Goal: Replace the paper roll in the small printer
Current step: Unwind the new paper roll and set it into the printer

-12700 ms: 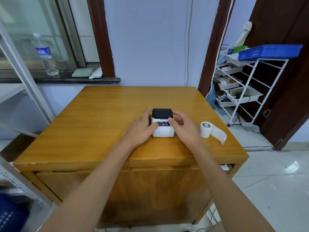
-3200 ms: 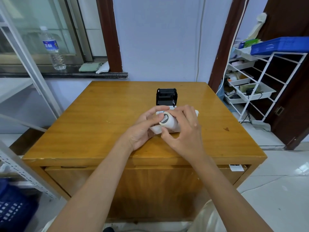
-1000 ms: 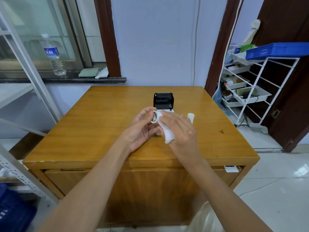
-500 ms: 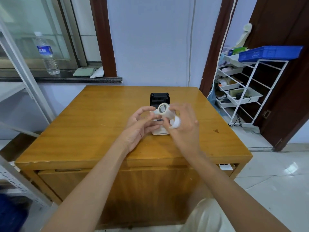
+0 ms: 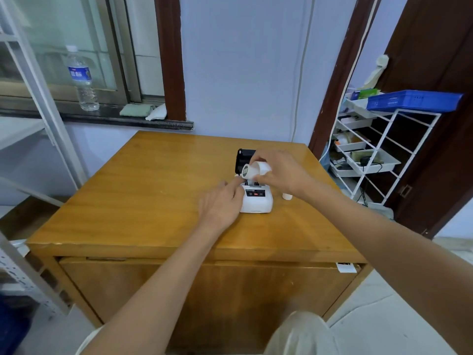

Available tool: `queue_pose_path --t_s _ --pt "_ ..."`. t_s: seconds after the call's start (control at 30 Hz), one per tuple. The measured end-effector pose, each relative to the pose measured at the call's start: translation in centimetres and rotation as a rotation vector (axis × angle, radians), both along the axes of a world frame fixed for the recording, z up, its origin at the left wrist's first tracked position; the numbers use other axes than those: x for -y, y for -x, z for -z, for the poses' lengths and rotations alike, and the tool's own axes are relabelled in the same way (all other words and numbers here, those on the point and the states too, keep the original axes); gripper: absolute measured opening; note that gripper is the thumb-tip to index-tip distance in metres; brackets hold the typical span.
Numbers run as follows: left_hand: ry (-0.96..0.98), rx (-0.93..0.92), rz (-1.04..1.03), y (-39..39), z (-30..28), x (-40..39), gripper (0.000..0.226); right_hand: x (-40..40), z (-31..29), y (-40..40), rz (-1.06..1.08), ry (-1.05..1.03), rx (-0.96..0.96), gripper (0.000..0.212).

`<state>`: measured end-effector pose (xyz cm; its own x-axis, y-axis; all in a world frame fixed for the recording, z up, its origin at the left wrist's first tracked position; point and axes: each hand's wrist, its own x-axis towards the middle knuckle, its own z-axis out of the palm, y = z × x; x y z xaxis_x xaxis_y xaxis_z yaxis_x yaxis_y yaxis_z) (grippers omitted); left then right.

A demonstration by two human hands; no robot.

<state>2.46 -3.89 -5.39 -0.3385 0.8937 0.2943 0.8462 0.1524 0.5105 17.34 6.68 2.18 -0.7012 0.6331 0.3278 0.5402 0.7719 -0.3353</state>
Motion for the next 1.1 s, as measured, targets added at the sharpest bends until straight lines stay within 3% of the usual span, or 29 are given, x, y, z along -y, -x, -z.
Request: queue_pose_path --t_s 0.2,0.37,0.63,0.9,1.1 --pt "0.018 -0.034 0.027 0.0 -0.1 -0.2 0.050 -0.9 -0.3 -0.3 0.048 0.107 -0.111 0.024" --pt "0.020 -0.019 0.047 -0.1 0.0 -0.3 0.046 -1.6 0.1 -0.9 0.032 0.147 -0.070 0.024" --pt "-0.044 0.048 0.025 -0.1 -0.1 -0.3 0.025 -1.7 -0.3 -0.4 0.002 0.179 -0.105 0.024" --pt "0.000 0.025 0.076 0.2 0.2 -0.5 0.028 -2.0 -0.3 -0.1 -0.014 0.216 -0.130 0.019" --pt "0.047 0.010 0.086 0.1 0.1 -0.5 0.034 -2.1 0.4 0.0 -0.009 0.280 -0.154 0.027"
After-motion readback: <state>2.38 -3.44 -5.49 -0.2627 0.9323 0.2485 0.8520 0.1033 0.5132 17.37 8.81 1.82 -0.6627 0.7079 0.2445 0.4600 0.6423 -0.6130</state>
